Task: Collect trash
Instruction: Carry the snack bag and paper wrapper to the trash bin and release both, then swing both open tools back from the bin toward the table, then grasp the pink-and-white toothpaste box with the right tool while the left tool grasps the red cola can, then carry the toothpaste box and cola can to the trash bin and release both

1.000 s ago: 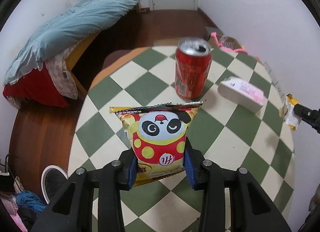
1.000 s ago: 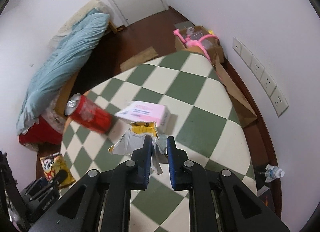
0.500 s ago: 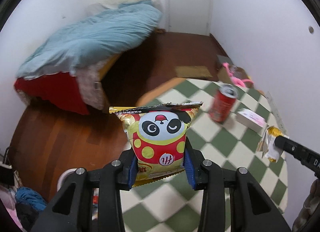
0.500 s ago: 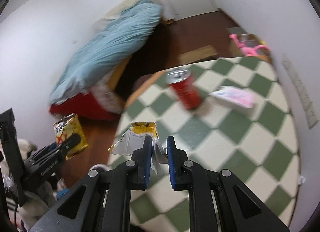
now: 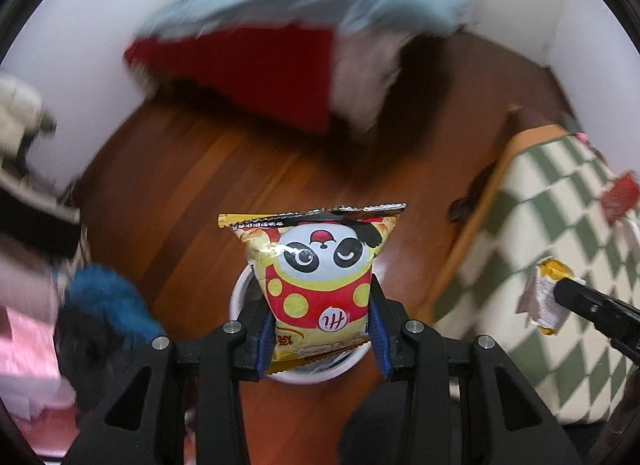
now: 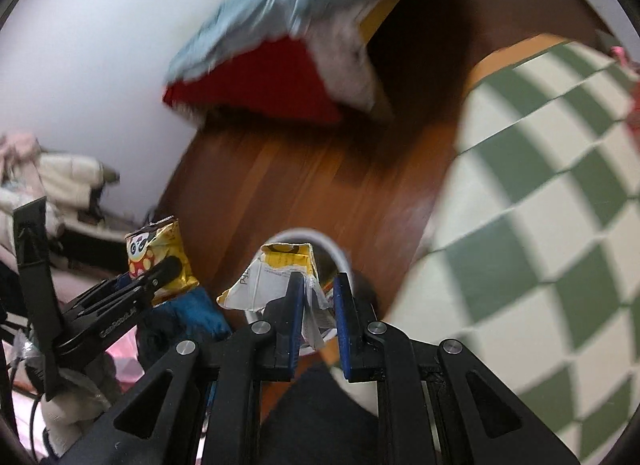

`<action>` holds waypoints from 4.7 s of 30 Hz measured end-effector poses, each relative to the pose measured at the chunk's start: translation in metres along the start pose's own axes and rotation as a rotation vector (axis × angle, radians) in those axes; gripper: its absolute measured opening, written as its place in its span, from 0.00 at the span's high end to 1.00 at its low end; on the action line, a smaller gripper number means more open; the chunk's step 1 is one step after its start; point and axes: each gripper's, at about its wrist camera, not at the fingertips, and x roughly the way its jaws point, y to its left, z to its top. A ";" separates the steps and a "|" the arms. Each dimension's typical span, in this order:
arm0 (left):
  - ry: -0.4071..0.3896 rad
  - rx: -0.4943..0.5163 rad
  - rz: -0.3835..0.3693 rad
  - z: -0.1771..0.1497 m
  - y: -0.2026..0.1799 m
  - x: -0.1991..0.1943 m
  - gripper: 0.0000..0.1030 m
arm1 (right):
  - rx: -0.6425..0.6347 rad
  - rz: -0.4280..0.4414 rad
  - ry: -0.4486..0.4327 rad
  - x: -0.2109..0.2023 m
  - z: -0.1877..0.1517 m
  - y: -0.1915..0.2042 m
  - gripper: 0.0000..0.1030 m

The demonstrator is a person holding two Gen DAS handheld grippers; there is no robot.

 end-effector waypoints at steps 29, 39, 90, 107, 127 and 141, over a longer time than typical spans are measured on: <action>0.145 -0.129 0.223 -0.018 0.104 0.099 0.04 | -0.209 -0.368 0.343 0.226 0.003 0.041 0.00; 0.099 -0.132 0.262 -0.022 0.103 0.065 0.04 | -0.263 -0.384 0.239 0.173 0.010 0.058 0.00; 0.046 0.484 -0.099 -0.022 -0.415 0.052 0.00 | 0.075 -0.578 0.102 -0.149 0.109 -0.441 0.00; -0.074 0.476 -0.246 0.026 -0.472 0.005 0.00 | 0.562 -0.551 -0.109 -0.213 0.054 -0.494 0.39; -0.133 0.577 -0.227 0.055 -0.545 0.024 0.40 | 0.420 -0.660 -0.073 -0.201 0.046 -0.484 0.47; -0.204 0.552 -0.253 0.047 -0.499 -0.022 0.40 | 0.404 -0.592 -0.190 -0.233 0.030 -0.442 0.49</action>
